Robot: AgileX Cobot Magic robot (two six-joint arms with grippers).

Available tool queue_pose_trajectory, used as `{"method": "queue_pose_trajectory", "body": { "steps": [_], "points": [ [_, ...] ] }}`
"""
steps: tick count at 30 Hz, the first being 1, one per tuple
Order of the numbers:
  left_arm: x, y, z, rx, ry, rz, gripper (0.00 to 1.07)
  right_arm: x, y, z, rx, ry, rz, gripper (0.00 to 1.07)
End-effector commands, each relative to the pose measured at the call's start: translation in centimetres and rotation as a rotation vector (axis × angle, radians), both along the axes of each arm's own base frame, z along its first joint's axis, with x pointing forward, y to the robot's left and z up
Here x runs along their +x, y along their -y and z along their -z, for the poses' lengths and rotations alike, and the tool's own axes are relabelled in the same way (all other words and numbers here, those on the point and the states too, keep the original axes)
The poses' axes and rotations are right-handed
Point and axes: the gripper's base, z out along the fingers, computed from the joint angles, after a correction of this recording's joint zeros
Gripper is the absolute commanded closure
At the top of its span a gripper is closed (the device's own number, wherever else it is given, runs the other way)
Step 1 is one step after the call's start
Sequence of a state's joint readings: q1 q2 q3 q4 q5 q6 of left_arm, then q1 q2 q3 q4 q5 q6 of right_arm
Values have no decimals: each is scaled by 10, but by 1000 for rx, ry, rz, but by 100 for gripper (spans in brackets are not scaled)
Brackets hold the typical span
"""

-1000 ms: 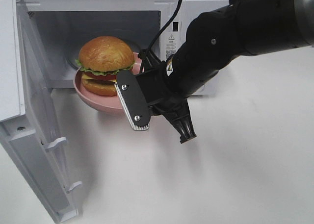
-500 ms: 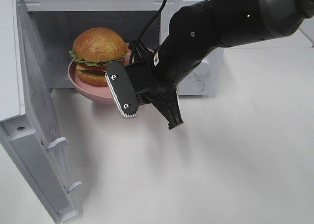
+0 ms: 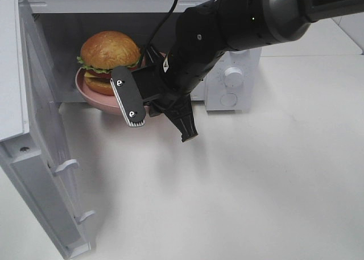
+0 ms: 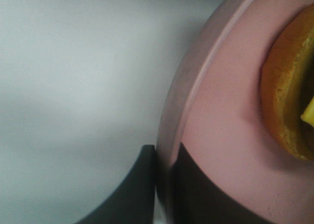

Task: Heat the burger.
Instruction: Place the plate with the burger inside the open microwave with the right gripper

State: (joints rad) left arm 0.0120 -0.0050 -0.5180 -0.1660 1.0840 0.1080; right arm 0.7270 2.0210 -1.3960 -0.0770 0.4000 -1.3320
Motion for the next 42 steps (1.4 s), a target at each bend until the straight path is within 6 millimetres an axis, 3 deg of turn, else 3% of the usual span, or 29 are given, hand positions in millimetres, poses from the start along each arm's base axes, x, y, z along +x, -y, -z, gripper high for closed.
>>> {"method": "queue_pose_trajectory", "body": {
  "steps": [1,14,42],
  "points": [
    [-2,0,0,-8,28,4,7,14,-8,-17,51,78,18,107],
    [-2,0,0,-8,28,4,7,41,-27,-17,75,88,97,107],
    [-2,0,0,-8,28,4,7,89,-36,-8,112,122,181,107]
  ]
}}
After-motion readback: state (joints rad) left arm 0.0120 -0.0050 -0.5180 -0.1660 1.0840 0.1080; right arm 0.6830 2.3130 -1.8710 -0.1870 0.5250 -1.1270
